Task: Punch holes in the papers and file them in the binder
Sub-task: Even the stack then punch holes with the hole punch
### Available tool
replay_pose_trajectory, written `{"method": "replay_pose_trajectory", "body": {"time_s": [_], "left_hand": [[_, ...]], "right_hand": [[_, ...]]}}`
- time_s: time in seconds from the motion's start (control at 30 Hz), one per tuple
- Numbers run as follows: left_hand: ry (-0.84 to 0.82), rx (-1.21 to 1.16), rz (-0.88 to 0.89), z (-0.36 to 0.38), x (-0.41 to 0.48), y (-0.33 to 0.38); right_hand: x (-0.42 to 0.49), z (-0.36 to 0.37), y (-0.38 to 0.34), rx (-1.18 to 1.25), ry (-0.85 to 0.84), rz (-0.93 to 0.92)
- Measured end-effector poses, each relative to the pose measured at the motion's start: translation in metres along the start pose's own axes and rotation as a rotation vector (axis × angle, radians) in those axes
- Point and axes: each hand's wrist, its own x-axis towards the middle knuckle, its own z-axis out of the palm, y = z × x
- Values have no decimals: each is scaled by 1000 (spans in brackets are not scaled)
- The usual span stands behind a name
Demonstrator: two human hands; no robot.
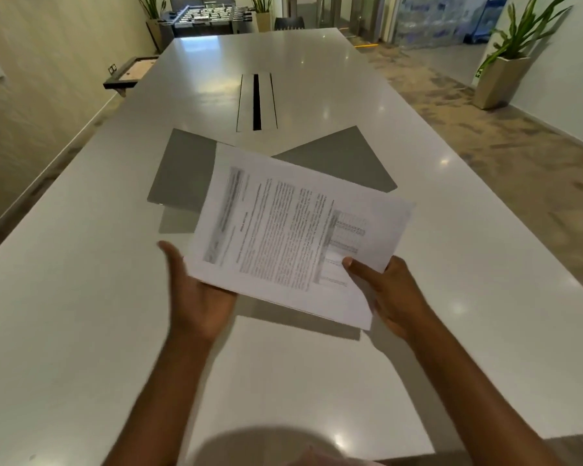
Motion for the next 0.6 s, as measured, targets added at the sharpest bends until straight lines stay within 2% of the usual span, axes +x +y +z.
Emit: {"method": "replay_pose_trajectory", "body": {"time_s": [0.1, 0.17, 0.23, 0.3, 0.4, 0.6], "left_hand": [[-139, -49, -177, -29, 5, 40], [-147, 142, -211, -36, 11, 47], [-97, 414, -146, -31, 15, 42], [-101, 566, -96, -21, 19, 34], [-44, 698, 16, -14, 23, 22], [199, 853, 187, -3, 19, -5]], "right_hand": [[1, -23, -19, -141, -50, -3], [3, -30, -24, -269, -57, -17], [4, -29, -24, -345, -42, -43], [3, -23, -22, -391, -11, -88], [1, -12, -13, -387, 40, -170], [-4, 2, 6, -315, 109, -294]]}}
